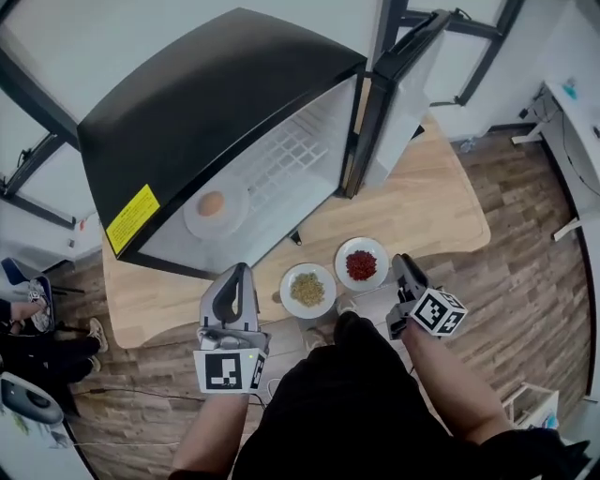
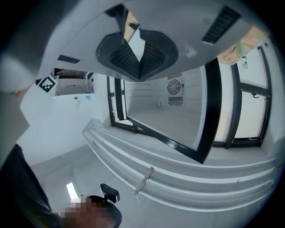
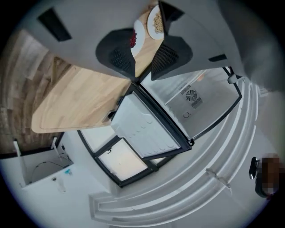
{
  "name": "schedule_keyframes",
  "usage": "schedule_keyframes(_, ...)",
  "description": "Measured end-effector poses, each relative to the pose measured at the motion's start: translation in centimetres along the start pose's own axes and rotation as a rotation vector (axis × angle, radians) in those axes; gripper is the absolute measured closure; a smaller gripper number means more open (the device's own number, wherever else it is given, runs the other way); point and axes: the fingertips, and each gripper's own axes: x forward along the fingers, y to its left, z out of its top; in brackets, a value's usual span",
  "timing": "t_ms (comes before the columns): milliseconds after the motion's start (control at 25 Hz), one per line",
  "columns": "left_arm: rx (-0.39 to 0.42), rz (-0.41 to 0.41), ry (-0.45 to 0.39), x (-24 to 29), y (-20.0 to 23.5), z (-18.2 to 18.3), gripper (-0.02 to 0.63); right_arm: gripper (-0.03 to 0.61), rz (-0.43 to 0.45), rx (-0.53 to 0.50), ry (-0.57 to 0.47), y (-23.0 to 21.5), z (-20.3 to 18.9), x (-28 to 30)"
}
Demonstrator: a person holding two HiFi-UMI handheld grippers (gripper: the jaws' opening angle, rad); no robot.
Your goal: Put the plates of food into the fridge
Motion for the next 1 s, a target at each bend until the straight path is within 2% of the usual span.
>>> schedule_keyframes(160, 0.033, -0.044, 0.037, 1.2, -1.5, -0.9, 0.609, 0.451, -0.047, 0.121, 0.026, -3.6, -3.5, -0.6)
schedule_keyframes(320, 0.074, -0.081, 0.079, 2.1, -2.8, -1.9, 0.609, 0.451, -0.069, 0.179, 0.071, -5.9, -7.3, -0.6)
schedule_keyframes(480, 0.086, -0.099, 0.110, 2.2, -3.8, -3.0, 0.609, 0.445, -0.082, 0.255, 0.079, -7.6, -9.1, -0.2)
schedule_keyframes(720, 0.100, -0.090, 0.141, 1.8, -3.9, -3.8, 0.609, 0.417, -0.083, 0.341, 0.105, -8.5, -11.4, 1.2)
schedule_keyframes(1000, 0.126, -0.066, 0.154, 0.6, -3.5, -3.8, 0.609, 0.417, -0.117, 0.437, 0.111, -10.3, -13.4, 2.4)
